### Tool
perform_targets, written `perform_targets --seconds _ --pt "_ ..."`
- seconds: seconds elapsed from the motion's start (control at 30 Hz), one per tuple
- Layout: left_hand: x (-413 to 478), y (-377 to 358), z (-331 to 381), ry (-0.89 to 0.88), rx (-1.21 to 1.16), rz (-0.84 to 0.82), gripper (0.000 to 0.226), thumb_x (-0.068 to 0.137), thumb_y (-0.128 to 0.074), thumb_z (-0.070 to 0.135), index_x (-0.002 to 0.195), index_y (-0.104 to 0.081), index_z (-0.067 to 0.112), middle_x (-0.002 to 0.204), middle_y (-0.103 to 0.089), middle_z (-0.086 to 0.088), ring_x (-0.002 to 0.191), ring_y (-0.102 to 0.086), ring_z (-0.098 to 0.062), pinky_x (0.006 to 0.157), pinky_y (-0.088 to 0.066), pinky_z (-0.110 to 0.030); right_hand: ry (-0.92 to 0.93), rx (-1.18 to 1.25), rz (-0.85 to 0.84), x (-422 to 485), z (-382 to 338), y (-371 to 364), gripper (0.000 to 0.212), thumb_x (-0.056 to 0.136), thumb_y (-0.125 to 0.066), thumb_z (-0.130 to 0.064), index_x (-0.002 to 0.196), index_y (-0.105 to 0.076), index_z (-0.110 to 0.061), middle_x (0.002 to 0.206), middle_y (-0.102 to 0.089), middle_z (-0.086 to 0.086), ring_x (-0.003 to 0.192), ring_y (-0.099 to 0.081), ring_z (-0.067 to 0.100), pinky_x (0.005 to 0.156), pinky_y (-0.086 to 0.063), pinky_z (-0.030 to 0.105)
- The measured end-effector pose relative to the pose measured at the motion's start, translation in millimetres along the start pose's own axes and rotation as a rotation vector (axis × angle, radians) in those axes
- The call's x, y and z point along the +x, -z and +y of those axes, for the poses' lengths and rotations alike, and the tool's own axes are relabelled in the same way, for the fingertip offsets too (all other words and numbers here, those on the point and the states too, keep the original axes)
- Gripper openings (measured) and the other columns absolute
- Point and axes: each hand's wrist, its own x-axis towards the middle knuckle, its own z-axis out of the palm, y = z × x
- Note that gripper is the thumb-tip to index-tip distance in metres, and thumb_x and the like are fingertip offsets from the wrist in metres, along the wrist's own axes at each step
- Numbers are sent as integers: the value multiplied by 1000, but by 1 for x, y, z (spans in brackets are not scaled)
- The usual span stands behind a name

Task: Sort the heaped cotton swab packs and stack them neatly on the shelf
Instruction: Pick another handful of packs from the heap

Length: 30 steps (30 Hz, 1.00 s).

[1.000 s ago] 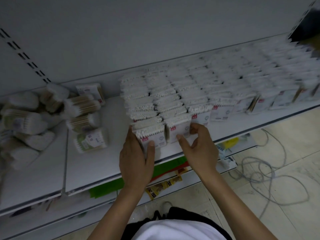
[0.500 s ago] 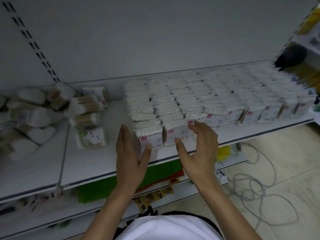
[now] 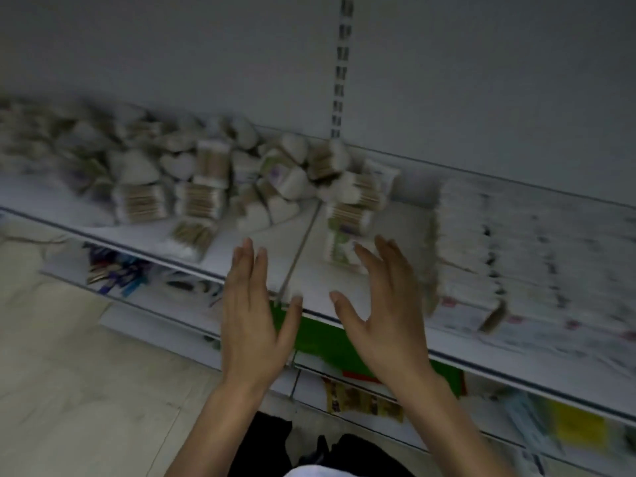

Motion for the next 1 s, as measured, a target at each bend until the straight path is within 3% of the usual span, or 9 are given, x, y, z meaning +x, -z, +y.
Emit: perform_targets --seconds 0.1,0.27,0.37,0.47,0.57,0.7,0.77,0.9,1.0 --pt "-8 15 -25 79 48 12 73 93 -45 45 151 -16 10 159 -14 -10 148 -12 -26 115 -23 -53 58 -8 -121 6 -18 -24 66 89 -46 -50 147 -30 -23 156 -14 -3 141 -3 9 114 -3 29" --pt "-2 24 -62 102 69 -33 75 93 -47 43 152 -15 10 161 -10 -5 148 -9 -22 116 -18 -42 56 3 -202 6 -35 -55 69 86 -37 -58 148 -19 -33 148 -1 -20 140 4 1 111 3 22" --pt "15 32 -82 63 40 -72 75 92 -47 42 152 -17 8 160 -13 -5 148 -11 -21 117 -17 -40 8 -4 -217 16 -44 -74 66 85 -37 -58 146 -28 -33 151 -22 -14 141 -14 9 111 -7 21" --pt "32 49 -113 31 3 -76 73 92 -47 40 152 -17 10 159 -14 -4 147 -14 -21 117 -17 -39 36 15 -146 34 -65 -104 51 88 -48 -48 134 -48 -27 131 -53 -7 121 -42 11 101 -31 26" --pt "45 72 -153 50 -30 -73 71 94 -45 43 152 -16 12 159 -13 -1 147 -13 -18 118 -15 -33 119 65 -96 61 -100 -144 41 91 -53 -40 128 -55 -23 126 -58 -3 115 -44 8 95 -40 28" --pt "65 95 -201 85 -119 -84 66 98 -30 56 152 -14 22 159 -10 7 147 -10 -8 117 -13 -25 237 20 -231 92 -127 -195 51 87 -60 -45 131 -53 -20 134 -54 0 125 -43 16 106 -38 34" --pt "75 103 -221 75 -173 -124 67 97 -30 61 151 -12 25 160 -9 10 147 -10 -6 117 -10 -20 221 -35 -193 93 -125 -208 48 83 -64 -39 127 -58 -20 130 -57 1 123 -43 16 104 -38 35" --pt "90 116 -255 -1 -236 -284 80 90 -34 71 152 -13 25 161 -11 8 147 -9 -6 117 -11 -22 128 -13 -114 81 -131 -203 35 87 -52 -38 120 -63 -30 127 -53 -16 118 -44 3 99 -39 28" --pt "106 128 -261 35 -363 -404 74 87 -29 77 148 -13 40 156 -10 26 144 -10 3 118 -17 -27 -27 117 -21 82 -160 -195 24 95 -42 -46 116 -52 -51 123 -51 -33 111 -47 -7 96 -38 16"
